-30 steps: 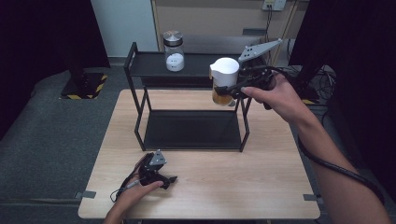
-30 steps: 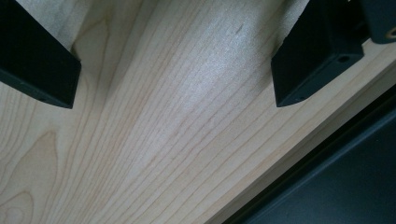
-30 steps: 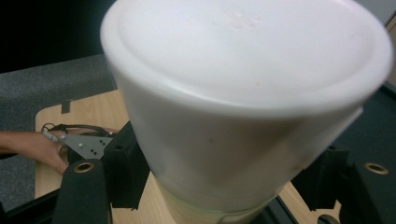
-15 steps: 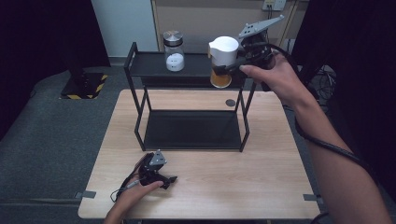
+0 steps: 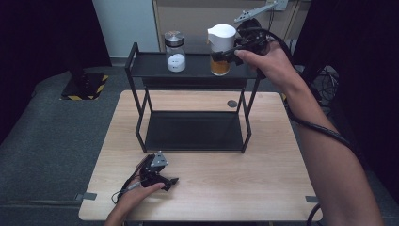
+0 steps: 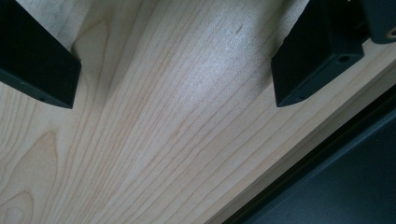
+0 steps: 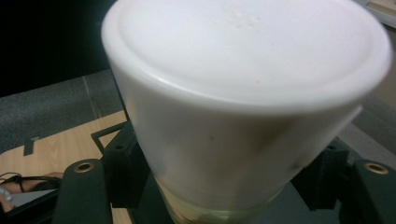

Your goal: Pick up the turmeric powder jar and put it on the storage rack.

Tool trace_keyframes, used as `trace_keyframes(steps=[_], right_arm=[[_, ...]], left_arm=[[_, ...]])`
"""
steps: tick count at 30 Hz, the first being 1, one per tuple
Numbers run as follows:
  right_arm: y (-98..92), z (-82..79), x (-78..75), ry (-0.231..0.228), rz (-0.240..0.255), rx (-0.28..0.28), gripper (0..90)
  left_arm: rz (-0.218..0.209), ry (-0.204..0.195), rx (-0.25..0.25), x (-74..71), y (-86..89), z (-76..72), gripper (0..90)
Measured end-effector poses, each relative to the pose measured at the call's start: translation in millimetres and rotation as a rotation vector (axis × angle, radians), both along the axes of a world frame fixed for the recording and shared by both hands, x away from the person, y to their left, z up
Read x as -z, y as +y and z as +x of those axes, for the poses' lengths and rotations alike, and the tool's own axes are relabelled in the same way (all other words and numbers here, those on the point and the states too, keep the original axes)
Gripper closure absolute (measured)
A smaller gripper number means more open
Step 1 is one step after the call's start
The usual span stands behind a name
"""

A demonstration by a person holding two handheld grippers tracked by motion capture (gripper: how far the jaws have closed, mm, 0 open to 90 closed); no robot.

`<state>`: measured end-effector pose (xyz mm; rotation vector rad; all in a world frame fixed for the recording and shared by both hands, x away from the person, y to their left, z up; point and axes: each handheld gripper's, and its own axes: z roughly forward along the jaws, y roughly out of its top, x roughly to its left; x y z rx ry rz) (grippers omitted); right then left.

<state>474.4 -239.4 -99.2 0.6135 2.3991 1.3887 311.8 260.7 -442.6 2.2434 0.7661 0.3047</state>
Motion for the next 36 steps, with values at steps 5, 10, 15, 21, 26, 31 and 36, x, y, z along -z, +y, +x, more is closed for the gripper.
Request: trace_keyframes(steps=[5, 10, 15, 21, 26, 31, 36], right_arm=[[5.0, 9.1, 1.7, 0.009, -0.001, 0.013, 31.7], [10.4, 15.9, 4.6, 0.021, -0.002, 0.024, 31.7], [14.8, 21.9, 8.0, 0.031, -0.006, 0.031, 31.6], [19.8, 26.0, 10.9, 0.037, -0.019, 0.037, 31.7], [19.6, 27.6, 13.0, 0.044, -0.014, 0.046, 31.7], [17.0, 27.5, 15.3, 0.048, -0.002, 0.048, 31.5], [18.5, 26.1, 14.9, 0.046, -0.007, 0.050, 31.4]], left_arm=[[0.000, 0.000, 0.000, 0.0, 0.0, 0.0, 0.0], [0.000, 0.000, 0.000, 0.0, 0.0, 0.0, 0.0], [0.000, 0.000, 0.000, 0.0, 0.0, -0.1, 0.0], [0.000, -0.001, -0.001, 0.1, 0.0, -0.1, 0.0], [-0.001, -0.001, -0.001, 0.2, 0.0, -0.1, 0.0], [-0.001, -0.001, -0.001, 0.3, -0.1, -0.2, 0.0], [0.000, -0.001, -0.001, 0.2, -0.1, -0.2, 0.0]])
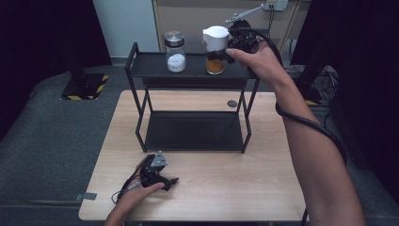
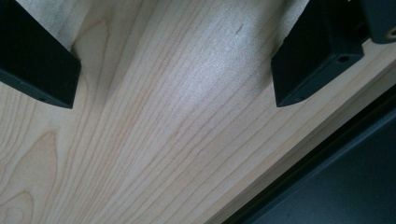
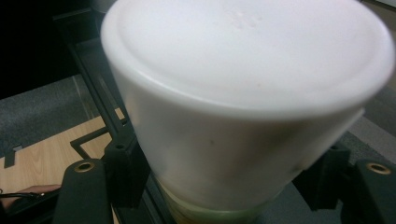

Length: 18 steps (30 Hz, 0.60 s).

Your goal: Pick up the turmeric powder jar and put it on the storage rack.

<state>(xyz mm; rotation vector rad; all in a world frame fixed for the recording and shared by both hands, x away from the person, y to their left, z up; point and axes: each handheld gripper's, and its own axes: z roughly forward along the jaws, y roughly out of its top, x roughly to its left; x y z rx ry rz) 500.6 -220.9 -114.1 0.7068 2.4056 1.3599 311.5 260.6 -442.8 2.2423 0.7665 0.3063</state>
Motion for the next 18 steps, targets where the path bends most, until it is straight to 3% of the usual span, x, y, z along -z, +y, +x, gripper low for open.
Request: trace_keyframes(steps=[13, 18], right_arm=[[1.3, -0.4, -2.3, -0.004, -0.009, 0.004, 29.6], [3.6, -2.0, -4.8, 0.002, -0.027, 0.008, 22.2]], left_arm=[[0.000, 0.000, 0.000, -0.1, 0.0, 0.1, 0.0], [0.000, 0.001, 0.000, -0.1, 0.0, 0.1, 0.0]])
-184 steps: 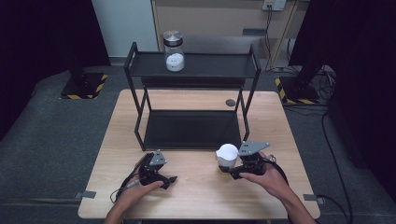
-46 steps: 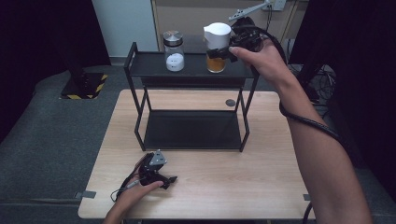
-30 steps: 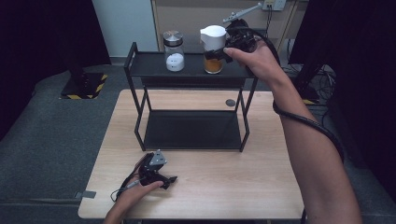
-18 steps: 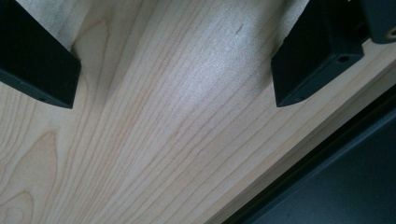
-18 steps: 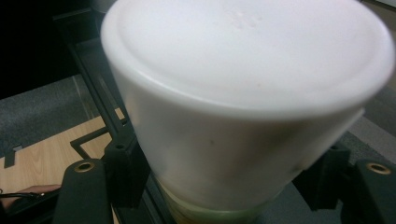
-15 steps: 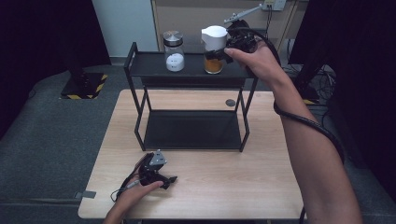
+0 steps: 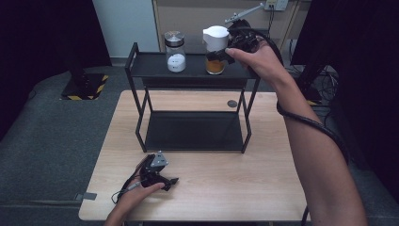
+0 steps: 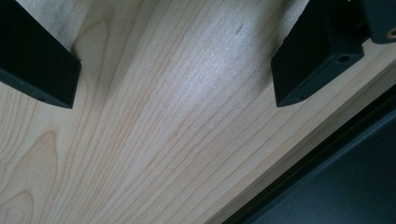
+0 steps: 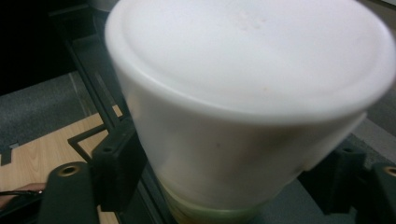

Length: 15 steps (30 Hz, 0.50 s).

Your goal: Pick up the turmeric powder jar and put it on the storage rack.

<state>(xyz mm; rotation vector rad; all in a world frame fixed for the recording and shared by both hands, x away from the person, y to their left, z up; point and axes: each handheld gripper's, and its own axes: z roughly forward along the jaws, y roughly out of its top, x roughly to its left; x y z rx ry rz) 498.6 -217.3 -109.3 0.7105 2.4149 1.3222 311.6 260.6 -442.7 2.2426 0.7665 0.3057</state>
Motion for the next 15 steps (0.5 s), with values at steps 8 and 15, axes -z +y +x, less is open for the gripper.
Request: trace_keyframes(steps=[8, 15], right_arm=[[-2.8, -17.1, -7.3, -0.024, -0.030, 0.008, 11.7], [-9.5, -36.2, -11.8, -0.043, -0.042, 0.011, 7.1]], left_arm=[[0.001, 0.000, 0.000, -0.1, -0.2, -0.1, 0.0], [0.002, -0.002, -0.002, -0.1, -0.5, -0.5, 0.0]])
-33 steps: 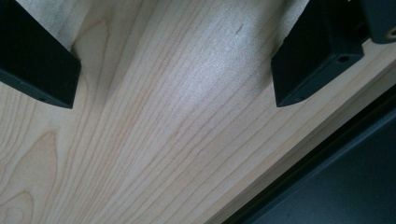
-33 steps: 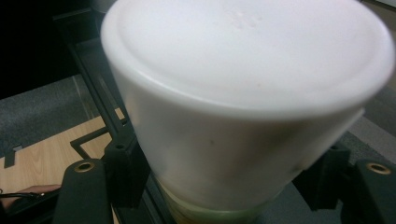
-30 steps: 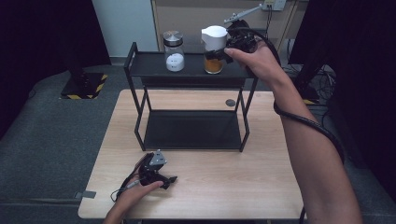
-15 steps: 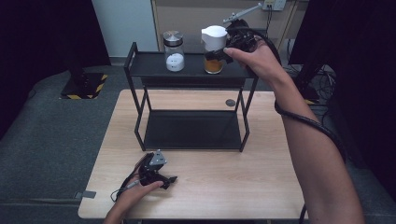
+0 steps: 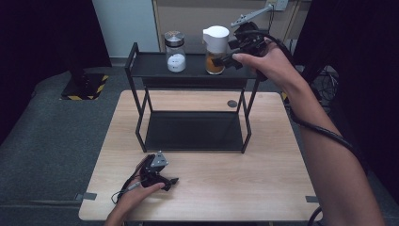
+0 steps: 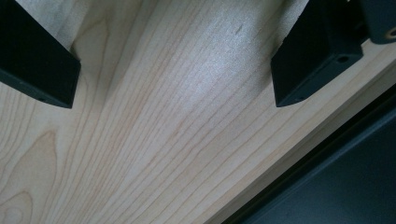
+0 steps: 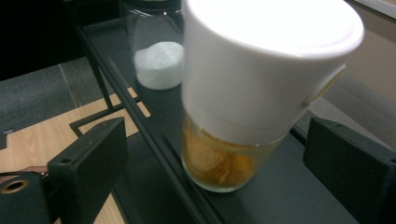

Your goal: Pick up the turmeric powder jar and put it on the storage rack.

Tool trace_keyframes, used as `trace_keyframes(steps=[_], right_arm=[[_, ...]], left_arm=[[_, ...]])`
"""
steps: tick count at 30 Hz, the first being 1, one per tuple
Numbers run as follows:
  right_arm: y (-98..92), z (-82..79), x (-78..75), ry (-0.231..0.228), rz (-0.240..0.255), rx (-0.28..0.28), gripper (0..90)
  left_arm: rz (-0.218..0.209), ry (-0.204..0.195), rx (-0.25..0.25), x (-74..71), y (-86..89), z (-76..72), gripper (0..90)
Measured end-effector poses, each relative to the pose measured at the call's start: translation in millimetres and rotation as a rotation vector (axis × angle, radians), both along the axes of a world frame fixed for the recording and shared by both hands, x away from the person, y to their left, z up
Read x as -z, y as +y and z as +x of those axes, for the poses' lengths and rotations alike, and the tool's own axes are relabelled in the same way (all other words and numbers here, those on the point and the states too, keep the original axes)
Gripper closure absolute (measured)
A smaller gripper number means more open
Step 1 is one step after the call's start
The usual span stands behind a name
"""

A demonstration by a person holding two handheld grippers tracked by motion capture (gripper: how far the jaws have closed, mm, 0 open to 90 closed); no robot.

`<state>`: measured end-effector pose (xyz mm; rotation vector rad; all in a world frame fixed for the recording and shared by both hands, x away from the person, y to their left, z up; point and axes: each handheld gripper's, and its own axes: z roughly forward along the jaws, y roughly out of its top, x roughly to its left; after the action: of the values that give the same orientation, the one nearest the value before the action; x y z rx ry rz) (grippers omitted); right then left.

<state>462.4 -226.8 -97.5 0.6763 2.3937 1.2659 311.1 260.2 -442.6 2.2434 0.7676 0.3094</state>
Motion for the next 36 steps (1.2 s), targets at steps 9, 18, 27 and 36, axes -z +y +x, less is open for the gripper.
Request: trace_keyframes(steps=[9, 18, 27, 36], right_arm=[[-5.6, -23.5, -2.5, -0.022, -0.005, -0.003, 6.4], [-7.2, -51.5, 1.1, -0.032, -0.002, -0.018, 6.0], [-0.2, -76.6, 13.7, -0.034, -0.033, -0.048, 5.9], [13.5, -88.3, 48.2, -0.014, -0.049, -0.100, 5.6]], left_arm=[[-0.001, 0.000, -0.002, 0.1, -0.2, -0.3, 0.0], [0.000, 0.002, 0.002, 0.0, -0.2, 0.9, 0.0], [-0.001, 0.003, 0.001, 0.2, -0.4, 0.8, 0.0], [0.000, 0.002, 0.000, 0.1, -0.6, 0.6, 0.0]])
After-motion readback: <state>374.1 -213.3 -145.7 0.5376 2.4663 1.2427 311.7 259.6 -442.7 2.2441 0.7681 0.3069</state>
